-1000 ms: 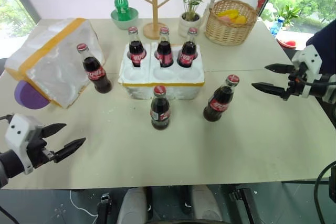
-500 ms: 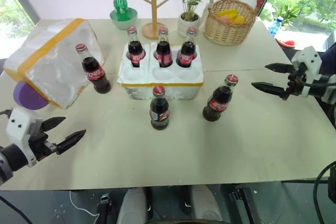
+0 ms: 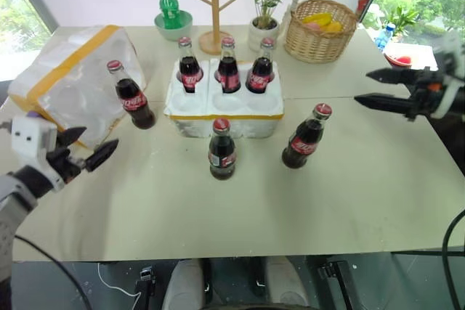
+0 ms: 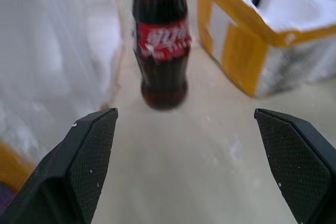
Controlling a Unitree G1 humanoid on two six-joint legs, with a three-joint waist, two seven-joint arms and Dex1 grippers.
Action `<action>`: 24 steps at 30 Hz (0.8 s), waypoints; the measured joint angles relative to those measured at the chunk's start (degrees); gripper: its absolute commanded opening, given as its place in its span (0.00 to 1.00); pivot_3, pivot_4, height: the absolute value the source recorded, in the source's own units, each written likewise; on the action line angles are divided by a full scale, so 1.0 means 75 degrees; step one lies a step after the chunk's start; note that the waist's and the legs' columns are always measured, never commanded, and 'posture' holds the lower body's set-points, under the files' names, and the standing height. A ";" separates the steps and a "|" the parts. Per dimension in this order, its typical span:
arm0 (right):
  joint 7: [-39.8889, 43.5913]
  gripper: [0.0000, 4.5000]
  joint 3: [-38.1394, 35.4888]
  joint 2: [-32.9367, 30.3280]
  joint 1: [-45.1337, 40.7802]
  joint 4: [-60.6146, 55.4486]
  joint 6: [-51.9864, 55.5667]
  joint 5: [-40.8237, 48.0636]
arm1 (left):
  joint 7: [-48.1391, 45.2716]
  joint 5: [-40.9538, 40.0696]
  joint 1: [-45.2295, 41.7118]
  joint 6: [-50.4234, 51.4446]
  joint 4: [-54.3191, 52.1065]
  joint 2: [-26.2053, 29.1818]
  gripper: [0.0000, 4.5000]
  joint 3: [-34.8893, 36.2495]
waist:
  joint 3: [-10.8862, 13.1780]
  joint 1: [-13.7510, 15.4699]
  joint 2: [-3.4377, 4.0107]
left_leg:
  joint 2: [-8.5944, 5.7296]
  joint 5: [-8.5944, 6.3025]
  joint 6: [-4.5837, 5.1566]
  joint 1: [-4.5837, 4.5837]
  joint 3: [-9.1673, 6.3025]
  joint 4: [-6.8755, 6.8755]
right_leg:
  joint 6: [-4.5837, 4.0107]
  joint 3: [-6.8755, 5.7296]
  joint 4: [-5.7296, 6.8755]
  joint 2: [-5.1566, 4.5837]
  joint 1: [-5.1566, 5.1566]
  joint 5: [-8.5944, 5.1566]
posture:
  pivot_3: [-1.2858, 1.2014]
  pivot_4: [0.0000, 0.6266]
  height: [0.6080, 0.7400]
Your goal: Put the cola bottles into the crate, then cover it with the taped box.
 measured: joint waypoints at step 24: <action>0.0346 1.00 0.0278 0.0501 -0.0546 -0.1338 0.1431 0.0804 | -0.0097 0.2227 -0.4557 -0.1893 0.5208 -0.0919 0.97 -0.2793 | 0.0000 0.0020 -0.0001 | -0.0019 0.0004 -0.0005 -0.0006 0.0022 0.0009 | 0.0015 -0.0007 0.0023 0.0002 -0.0007 0.0010 | 0.52 0.24 1.00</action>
